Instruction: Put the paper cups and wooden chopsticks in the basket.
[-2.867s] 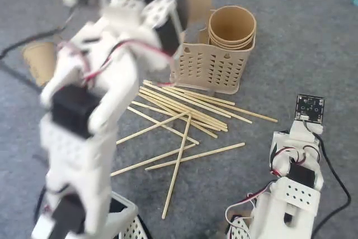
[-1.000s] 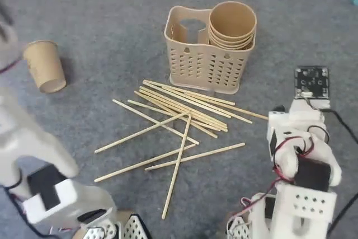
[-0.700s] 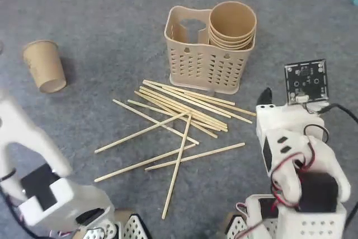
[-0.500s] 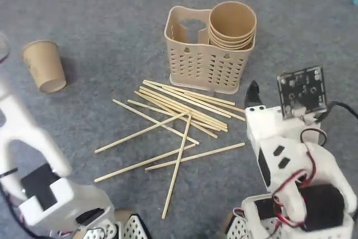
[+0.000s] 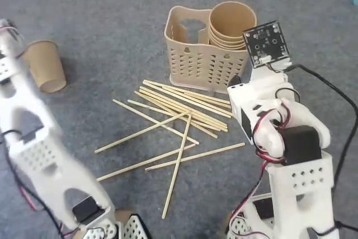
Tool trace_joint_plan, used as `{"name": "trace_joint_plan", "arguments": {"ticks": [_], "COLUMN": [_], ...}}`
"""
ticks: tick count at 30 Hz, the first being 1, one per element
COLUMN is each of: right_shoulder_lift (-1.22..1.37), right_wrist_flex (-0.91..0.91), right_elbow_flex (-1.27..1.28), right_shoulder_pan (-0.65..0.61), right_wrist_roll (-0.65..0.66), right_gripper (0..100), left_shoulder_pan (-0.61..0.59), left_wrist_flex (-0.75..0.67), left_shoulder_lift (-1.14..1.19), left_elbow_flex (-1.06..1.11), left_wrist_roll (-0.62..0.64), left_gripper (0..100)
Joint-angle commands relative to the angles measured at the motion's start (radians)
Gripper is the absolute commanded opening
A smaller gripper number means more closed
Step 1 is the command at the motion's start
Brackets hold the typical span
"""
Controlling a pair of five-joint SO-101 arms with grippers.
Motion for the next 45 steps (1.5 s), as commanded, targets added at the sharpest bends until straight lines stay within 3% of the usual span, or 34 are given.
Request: {"name": "trace_joint_plan", "arguments": {"ticks": [1, 6, 9, 16, 24, 32, 37, 45], "right_shoulder_lift": [0.002, 0.002, -0.005, -0.007, -0.007, -0.008, -0.008, -0.008], "right_wrist_flex": [-0.03, -0.038, -0.038, -0.036, -0.025, -0.012, -0.01, -0.004], "right_elbow_flex": [-0.018, 0.025, 0.049, 0.068, 0.068, 0.066, 0.066, 0.066], "right_shoulder_pan": [-0.01, -0.004, -0.004, -0.002, -0.002, 0.018, 0.093, 0.162], "right_wrist_roll": [-0.014, -0.012, -0.012, -0.012, -0.012, -0.012, -0.012, 0.025], "right_gripper": [22.0, 22.0, 22.0, 22.0, 22.0, 22.0, 22.0, 22.0], "left_shoulder_pan": [0.044, 0.081, 0.092, 0.097, 0.1, 0.14, 0.138, 0.155], "left_wrist_flex": [0.063, 0.173, 0.193, 0.212, 0.603, 1.026, 1.049, 1.049], "left_shoulder_lift": [0.189, 0.463, 0.583, 0.605, 0.574, 0.367, 0.258, -0.023], "left_elbow_flex": [-0.378, -0.786, -0.926, -0.885, -0.943, -0.938, -0.794, -0.255], "left_wrist_roll": [0.031, 0.041, 0.041, 0.015, -0.172, -0.221, -0.244, -0.394], "left_gripper": [20, 20, 20, 20, 20, 20, 18, 17]}}
